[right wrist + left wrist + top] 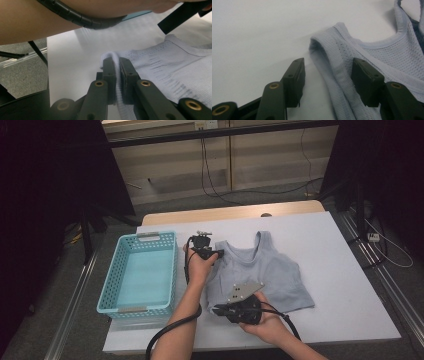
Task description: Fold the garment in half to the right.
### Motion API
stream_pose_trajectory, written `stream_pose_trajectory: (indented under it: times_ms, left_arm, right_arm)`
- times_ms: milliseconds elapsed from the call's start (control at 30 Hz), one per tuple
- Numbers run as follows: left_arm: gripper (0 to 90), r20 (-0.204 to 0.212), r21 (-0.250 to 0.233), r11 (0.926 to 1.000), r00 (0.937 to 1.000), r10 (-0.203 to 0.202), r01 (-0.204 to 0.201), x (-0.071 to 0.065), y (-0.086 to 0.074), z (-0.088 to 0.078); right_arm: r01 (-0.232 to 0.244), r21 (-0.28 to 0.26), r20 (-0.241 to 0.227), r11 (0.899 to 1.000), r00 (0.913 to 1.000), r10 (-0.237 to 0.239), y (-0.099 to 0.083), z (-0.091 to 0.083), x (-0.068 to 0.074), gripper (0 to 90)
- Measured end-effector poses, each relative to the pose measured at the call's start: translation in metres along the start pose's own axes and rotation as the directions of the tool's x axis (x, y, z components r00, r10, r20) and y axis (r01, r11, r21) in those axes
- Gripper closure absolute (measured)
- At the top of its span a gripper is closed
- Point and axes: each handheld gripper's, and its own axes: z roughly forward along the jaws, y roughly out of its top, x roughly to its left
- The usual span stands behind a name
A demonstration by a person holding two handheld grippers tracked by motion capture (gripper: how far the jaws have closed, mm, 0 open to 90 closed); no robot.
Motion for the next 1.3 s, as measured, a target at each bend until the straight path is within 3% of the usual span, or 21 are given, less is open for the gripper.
stream_pose_trajectory:
  times_ms: [67, 200, 233, 300, 433, 1100, 1300]
  left_arm:
    - [49.2, -0.008, 0.012, 0.9995, 0.9996, 0.028, -0.028, -0.001, 0.0, -0.001]
    - [63.0, 0.022, 0.04, 0.9992, 0.9998, -0.001, 0.0, -0.006, 0.001, 0.0]
    - [66.5, 0.021, 0.041, 0.999, 0.9996, -0.017, 0.016, -0.008, 0.002, 0.0]
    - [75.6, 0.059, 0.068, 0.9946, 0.9948, -0.082, 0.078, -0.008, 0.003, 0.001]
    - [81.6, 0.057, 0.085, 0.9898, 0.9911, -0.12, 0.115, -0.009, 0.005, 0.001]
    - [82.7, 0.066, 0.058, 0.9826, 0.9814, -0.18, 0.177, 0.012, 0.022, -0.035]
    - [82.7, 0.058, 0.059, 0.9838, 0.9833, -0.173, 0.169, 0.014, 0.024, -0.04]
  right_arm:
    - [-0.002, 0.0, 0.002, 1.0, 1.0, 0.002, 0.0, 0.0, 0.0, 84.8]
    - [0.006, 0.006, 0.006, 1.0, 1.0, -0.006, -0.001, 0.001, 0.001, 84.8]
    - [0.007, 0.007, 0.005, 1.0, 1.0, -0.007, -0.001, 0.001, 0.001, 84.8]
    - [0.006, 0.008, 0.005, 1.0, 1.0, -0.006, -0.001, 0.001, 0.001, 84.8]
    - [0.01, 0.014, 0.004, 1.0, 0.9999, -0.01, -0.001, 0.001, 0.002, 84.8]
    - [0.029, -0.001, 0.007, 1.0, 0.9996, -0.029, 0.004, 0.006, 0.008, 84.8]
    - [0.032, -0.013, 0.006, 0.999, 0.9995, -0.032, 0.006, 0.007, 0.009, 84.7]
